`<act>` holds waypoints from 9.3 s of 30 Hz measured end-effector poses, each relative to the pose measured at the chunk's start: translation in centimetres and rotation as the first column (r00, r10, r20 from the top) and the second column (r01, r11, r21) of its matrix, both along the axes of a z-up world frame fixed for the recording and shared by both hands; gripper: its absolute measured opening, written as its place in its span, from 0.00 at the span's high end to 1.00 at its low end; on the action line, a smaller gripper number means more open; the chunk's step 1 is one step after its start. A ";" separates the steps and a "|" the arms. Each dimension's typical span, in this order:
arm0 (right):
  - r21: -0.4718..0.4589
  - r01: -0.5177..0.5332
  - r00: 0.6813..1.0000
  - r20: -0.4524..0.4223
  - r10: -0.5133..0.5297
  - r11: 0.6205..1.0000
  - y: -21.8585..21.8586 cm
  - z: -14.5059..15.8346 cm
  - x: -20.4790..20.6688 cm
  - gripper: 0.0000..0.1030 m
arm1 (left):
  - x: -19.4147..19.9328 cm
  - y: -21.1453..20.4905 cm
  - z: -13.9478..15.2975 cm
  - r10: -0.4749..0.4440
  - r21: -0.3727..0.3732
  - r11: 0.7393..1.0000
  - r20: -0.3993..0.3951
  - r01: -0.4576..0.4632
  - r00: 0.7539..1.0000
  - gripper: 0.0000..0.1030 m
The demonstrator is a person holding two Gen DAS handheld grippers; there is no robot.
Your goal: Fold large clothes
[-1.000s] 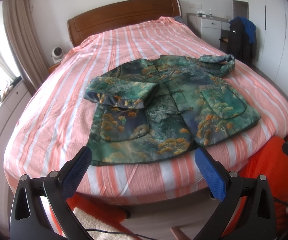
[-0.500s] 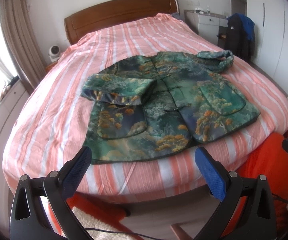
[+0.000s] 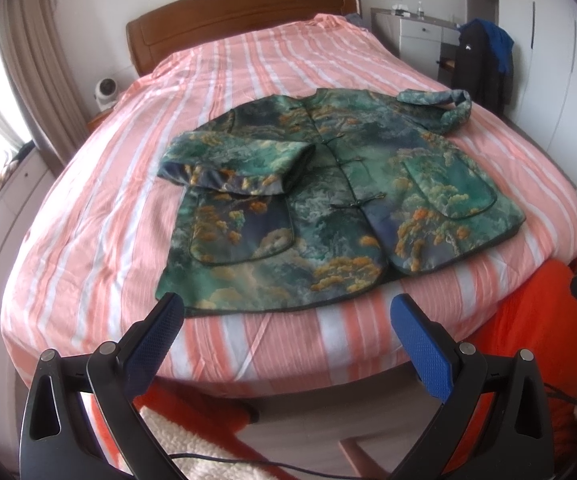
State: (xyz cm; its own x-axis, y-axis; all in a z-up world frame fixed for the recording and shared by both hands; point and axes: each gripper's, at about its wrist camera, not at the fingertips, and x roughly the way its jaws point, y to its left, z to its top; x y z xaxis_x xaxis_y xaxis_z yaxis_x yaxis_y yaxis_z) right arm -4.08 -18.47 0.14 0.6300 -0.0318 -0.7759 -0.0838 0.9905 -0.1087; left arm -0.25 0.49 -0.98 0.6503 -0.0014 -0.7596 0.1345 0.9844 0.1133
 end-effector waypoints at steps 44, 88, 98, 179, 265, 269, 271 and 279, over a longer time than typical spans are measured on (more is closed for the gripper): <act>0.303 0.155 0.960 -0.273 -0.070 0.940 -14.7 -10.8 14.7 0.87 | 10.7 14.1 -10.2 0.026 -0.210 0.971 -0.370 -0.111 0.929 0.89; 0.231 0.162 0.983 -0.124 -0.136 0.959 -9.0 -7.0 8.5 0.16 | 26.3 -1.5 -10.2 -0.350 0.194 0.894 -0.261 0.405 0.899 0.24; 0.202 0.153 0.985 -0.104 -0.134 0.967 -8.6 -7.3 6.3 0.16 | 25.1 17.5 1.1 0.050 -0.267 0.962 -0.014 -0.052 0.999 0.85; 0.164 0.097 0.995 0.020 -0.101 0.982 -8.8 -10.0 10.1 0.09 | 10.3 11.0 -3.4 0.162 -0.222 0.964 0.061 -0.145 0.985 0.02; 0.586 0.520 0.847 -0.264 -0.461 0.621 -38.0 -11.5 21.7 0.45 | 11.0 17.8 0.1 0.200 -0.337 0.927 0.076 -0.164 0.977 0.17; 0.640 0.634 0.728 -0.306 -0.613 0.434 -44.2 -15.5 24.9 0.45 | 11.3 16.1 -0.5 0.183 -0.314 0.937 0.057 -0.157 0.981 0.17; 0.650 0.667 0.674 -0.318 -0.666 0.364 -45.8 -17.1 25.8 0.45 | 11.2 15.3 -0.9 0.175 -0.268 0.951 0.051 -0.155 0.983 0.17; 0.643 0.672 0.615 -0.209 -0.760 0.367 -44.4 -14.7 31.2 0.89 | 10.5 16.7 -2.3 0.217 -0.239 0.949 0.022 -0.205 0.976 0.17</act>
State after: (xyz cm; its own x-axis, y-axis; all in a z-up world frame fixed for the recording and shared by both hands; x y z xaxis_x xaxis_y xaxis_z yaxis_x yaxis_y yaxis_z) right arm 27.08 -62.92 -14.60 0.6857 -0.0750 -0.7240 0.6593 0.4855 0.5741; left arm 10.23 17.18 -3.26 0.6905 -0.0342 -0.7225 -0.0790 0.9893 -0.1223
